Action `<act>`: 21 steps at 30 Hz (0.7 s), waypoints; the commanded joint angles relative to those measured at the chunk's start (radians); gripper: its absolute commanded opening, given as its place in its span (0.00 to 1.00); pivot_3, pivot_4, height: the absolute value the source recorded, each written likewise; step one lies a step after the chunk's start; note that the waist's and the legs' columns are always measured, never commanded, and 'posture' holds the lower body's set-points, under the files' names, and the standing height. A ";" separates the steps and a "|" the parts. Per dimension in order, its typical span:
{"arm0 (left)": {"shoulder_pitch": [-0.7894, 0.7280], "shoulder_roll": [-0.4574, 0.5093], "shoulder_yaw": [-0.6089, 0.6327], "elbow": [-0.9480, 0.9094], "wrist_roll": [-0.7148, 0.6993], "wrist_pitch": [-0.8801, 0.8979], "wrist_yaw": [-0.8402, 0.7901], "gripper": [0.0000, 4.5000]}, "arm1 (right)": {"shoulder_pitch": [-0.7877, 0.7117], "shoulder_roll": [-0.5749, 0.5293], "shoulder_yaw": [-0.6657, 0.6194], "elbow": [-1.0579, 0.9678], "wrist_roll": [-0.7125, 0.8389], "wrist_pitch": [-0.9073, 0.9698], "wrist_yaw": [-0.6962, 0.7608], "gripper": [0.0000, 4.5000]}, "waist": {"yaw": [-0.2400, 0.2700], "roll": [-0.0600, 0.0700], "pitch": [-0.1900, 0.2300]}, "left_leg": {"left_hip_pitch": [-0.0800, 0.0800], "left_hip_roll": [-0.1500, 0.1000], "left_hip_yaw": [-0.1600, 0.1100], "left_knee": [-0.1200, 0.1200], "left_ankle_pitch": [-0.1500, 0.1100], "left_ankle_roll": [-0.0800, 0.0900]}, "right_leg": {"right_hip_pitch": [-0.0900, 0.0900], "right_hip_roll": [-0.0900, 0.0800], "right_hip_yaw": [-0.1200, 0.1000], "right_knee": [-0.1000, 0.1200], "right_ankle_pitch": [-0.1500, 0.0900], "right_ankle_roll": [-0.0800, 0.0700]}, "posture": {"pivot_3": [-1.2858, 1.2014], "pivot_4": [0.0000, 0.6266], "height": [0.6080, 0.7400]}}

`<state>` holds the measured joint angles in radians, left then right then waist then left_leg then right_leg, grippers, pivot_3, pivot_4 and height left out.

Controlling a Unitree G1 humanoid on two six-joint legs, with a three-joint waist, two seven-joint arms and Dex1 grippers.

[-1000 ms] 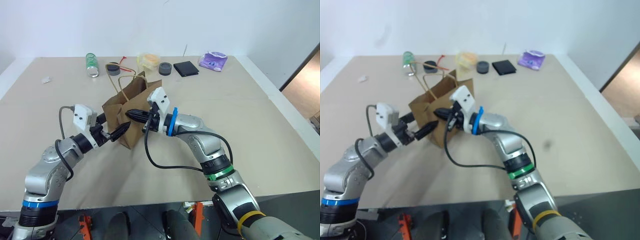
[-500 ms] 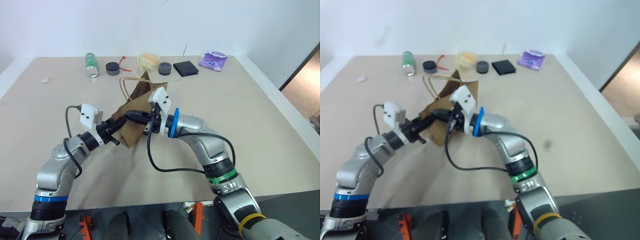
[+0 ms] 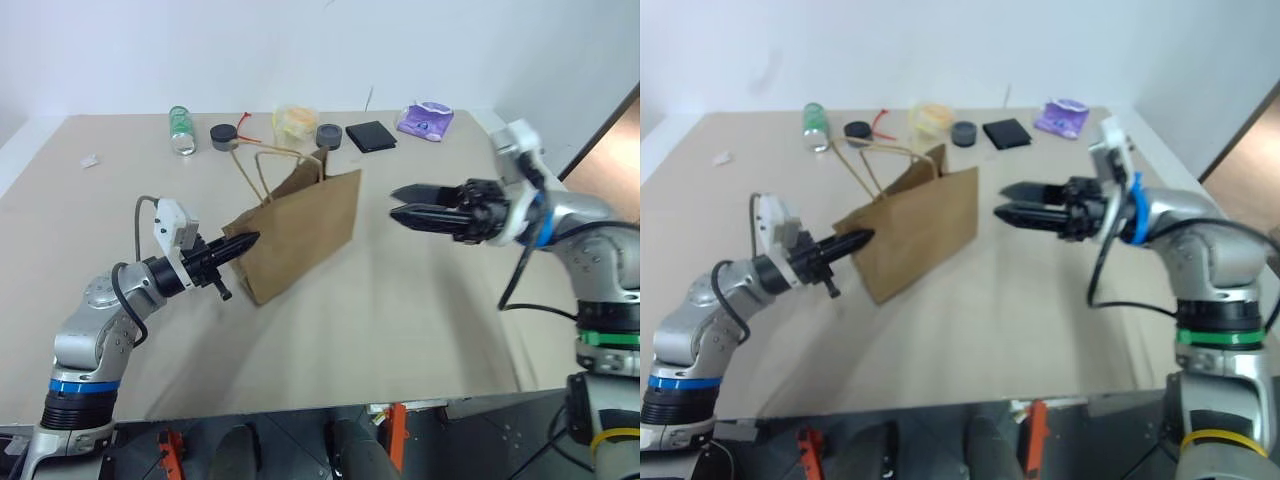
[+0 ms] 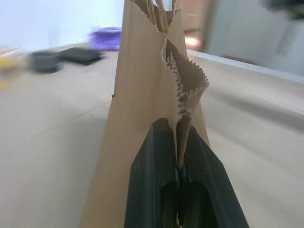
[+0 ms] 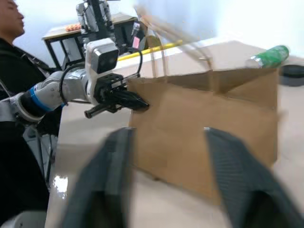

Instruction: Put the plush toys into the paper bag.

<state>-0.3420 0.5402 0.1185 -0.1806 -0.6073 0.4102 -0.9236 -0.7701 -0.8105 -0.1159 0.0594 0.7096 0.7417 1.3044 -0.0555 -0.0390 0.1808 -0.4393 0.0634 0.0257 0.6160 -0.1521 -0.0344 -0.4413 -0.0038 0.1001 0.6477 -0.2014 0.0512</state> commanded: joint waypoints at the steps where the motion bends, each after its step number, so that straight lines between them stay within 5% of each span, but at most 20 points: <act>1: -0.004 0.086 -0.026 -0.031 -0.020 -0.035 -0.182 0.00 | -0.051 -0.080 -0.004 0.034 -0.006 -0.026 0.116 0.86 | -0.001 0.000 0.000 | 0.000 0.000 0.000 0.000 0.000 0.000 | 0.000 0.000 0.000 0.000 0.000 0.000 | 0.52 0.24 1.00; 3: 0.003 0.135 -0.049 -0.023 -0.008 -0.051 -0.275 0.00 | -0.053 -0.106 -0.004 0.042 -0.014 -0.039 0.147 0.96 | -0.003 0.002 0.001 | -0.001 0.000 0.000 0.000 -0.001 0.000 | -0.001 0.001 0.000 0.000 -0.001 0.000 | 0.52 0.24 1.00; 13: -0.028 0.190 -0.144 0.063 0.087 -0.169 -0.446 0.00 | -0.023 -0.128 -0.011 -0.010 -0.012 -0.036 0.161 0.96 | -0.001 0.002 0.002 | -0.001 0.000 0.001 0.001 -0.002 -0.001 | -0.001 -0.001 0.001 0.000 -0.002 0.001 | 0.52 0.24 1.00; 17: -0.048 0.188 -0.114 0.078 0.074 -0.143 -0.414 0.27 | -0.015 -0.131 -0.015 -0.022 -0.010 -0.030 0.159 1.00 | -0.001 0.002 0.002 | -0.001 0.000 0.001 0.001 -0.002 -0.001 | -0.001 -0.001 0.000 0.000 -0.002 0.001 | 0.52 0.24 1.00; 21: -0.054 0.206 -0.048 0.038 0.016 -0.080 -0.366 0.66 | -0.028 -0.128 -0.008 -0.004 -0.019 -0.034 0.163 1.00 | -0.001 0.002 0.002 | -0.001 0.000 0.001 0.001 -0.002 -0.001 | -0.001 -0.001 0.000 0.000 -0.002 0.001 | 0.52 0.24 1.00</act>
<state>-0.3740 0.7229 0.0055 -0.0939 -0.5411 0.2944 -1.3174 -0.7784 -0.9160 -0.1051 0.0649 0.6828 0.7121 1.4582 -0.0570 -0.0366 0.1827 -0.4404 0.0633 0.0265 0.6168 -0.1541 -0.0350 -0.4420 -0.0048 0.1004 0.6479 -0.2039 0.0525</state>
